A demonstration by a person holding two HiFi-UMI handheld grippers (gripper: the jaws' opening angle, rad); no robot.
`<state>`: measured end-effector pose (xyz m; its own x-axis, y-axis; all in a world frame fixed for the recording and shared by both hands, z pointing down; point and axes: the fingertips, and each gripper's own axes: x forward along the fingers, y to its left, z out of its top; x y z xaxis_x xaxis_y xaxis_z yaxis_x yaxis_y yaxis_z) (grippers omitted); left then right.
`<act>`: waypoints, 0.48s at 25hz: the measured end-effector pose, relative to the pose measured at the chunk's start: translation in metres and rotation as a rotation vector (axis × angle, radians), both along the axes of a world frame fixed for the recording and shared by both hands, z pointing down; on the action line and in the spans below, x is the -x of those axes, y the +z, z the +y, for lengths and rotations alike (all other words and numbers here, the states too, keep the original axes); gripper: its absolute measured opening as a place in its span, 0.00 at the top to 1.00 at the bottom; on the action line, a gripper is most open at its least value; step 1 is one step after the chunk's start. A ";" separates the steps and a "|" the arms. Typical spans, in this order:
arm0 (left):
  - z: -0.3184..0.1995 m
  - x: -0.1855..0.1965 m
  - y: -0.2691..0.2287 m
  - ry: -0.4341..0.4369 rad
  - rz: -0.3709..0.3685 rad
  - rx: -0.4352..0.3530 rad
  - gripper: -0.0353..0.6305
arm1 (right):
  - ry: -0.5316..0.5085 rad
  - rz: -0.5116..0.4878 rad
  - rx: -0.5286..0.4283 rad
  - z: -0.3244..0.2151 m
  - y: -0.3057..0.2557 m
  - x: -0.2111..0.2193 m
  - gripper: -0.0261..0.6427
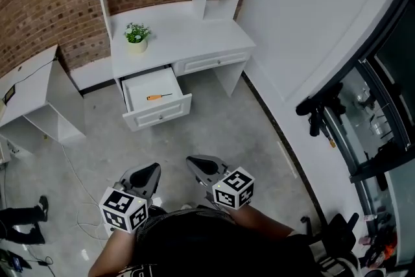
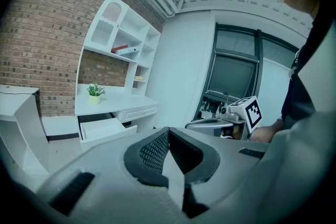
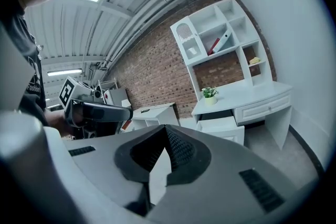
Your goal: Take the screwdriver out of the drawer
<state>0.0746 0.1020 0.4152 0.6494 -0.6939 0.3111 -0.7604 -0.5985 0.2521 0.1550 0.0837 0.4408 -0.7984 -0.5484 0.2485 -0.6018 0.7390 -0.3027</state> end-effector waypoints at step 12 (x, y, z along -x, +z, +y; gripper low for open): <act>-0.014 -0.009 0.008 0.020 0.000 0.040 0.92 | 0.023 0.002 0.054 -0.008 0.013 -0.013 0.95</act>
<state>0.0835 0.0878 0.4237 0.6628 -0.6679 0.3385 -0.7485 -0.6027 0.2765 0.1677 0.0756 0.4543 -0.7852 -0.5523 0.2801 -0.6192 0.7076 -0.3405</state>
